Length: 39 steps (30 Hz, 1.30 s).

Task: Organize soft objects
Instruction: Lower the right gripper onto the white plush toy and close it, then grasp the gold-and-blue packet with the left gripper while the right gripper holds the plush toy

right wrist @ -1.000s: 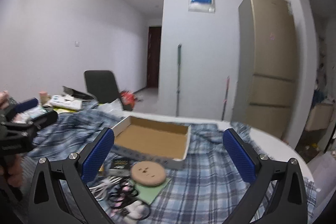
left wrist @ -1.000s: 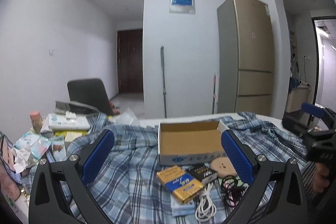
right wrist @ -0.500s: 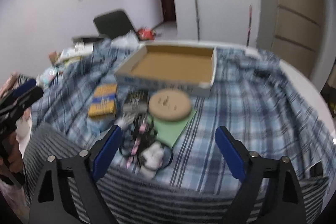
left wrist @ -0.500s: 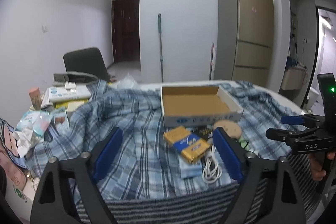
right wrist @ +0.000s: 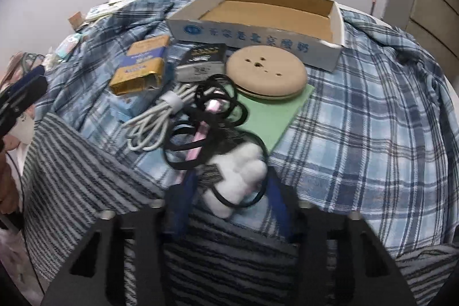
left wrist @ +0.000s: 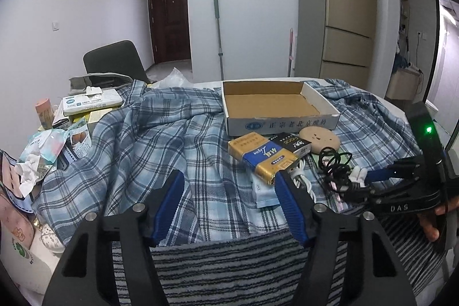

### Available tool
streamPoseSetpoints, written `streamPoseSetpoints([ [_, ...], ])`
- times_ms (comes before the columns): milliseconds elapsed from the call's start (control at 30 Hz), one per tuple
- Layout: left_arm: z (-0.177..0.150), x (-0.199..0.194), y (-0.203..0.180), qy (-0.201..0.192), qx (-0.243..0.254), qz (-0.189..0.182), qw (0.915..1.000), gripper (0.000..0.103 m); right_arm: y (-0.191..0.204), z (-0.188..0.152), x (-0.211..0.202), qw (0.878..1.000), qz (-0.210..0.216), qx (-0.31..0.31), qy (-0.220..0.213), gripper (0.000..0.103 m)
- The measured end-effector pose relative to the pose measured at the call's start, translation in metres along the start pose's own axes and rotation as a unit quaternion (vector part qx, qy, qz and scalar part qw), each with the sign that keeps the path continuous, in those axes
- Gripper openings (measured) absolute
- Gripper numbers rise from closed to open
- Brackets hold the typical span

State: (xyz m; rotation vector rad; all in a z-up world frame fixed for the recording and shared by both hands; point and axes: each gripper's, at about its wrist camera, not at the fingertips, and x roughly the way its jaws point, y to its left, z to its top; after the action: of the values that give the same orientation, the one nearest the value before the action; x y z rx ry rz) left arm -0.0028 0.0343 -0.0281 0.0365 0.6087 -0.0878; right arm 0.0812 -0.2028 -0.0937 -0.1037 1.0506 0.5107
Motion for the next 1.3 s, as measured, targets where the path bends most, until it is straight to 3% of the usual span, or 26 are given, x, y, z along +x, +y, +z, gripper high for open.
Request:
streamPoseSetpoints([
  [167, 0.001, 0.001, -0.003, 0.005, 0.001, -0.004, 1.0, 0.068, 0.001, -0.005, -0.012, 1.0, -0.006, -0.006, -0.02, 0.03],
  [333, 0.006, -0.008, -0.007, -0.011, 0.011, -0.002, 0.9999, 0.068, -0.002, -0.005, -0.046, 0.996, -0.049, -0.014, -0.074, 0.03],
  [400, 0.01, -0.008, -0.007, -0.015, 0.007, 0.002, 0.9999, 0.073, -0.006, 0.0, -0.061, 0.992, -0.065, -0.011, -0.108, 0.03],
  [467, 0.017, -0.003, -0.006, -0.009, -0.005, 0.002, 0.9999, 0.085, -0.009, 0.01, -0.073, 0.987, -0.083, -0.008, -0.14, 0.03],
  [767, 0.042, 0.042, -0.023, 0.04, -0.046, -0.004, 0.9981, 0.087, -0.016, 0.037, -0.076, 0.96, -0.132, 0.012, -0.249, 0.03],
  [967, 0.049, 0.085, -0.035, 0.063, -0.031, 0.032, 0.997, 0.087, -0.023, 0.035, -0.054, 0.963, -0.118, 0.022, -0.24, 0.03],
  [1300, 0.045, 0.128, -0.04, 0.114, -0.05, 0.007, 0.9923, 0.087, -0.032, 0.031, -0.046, 0.969, -0.097, 0.034, -0.224, 0.031],
])
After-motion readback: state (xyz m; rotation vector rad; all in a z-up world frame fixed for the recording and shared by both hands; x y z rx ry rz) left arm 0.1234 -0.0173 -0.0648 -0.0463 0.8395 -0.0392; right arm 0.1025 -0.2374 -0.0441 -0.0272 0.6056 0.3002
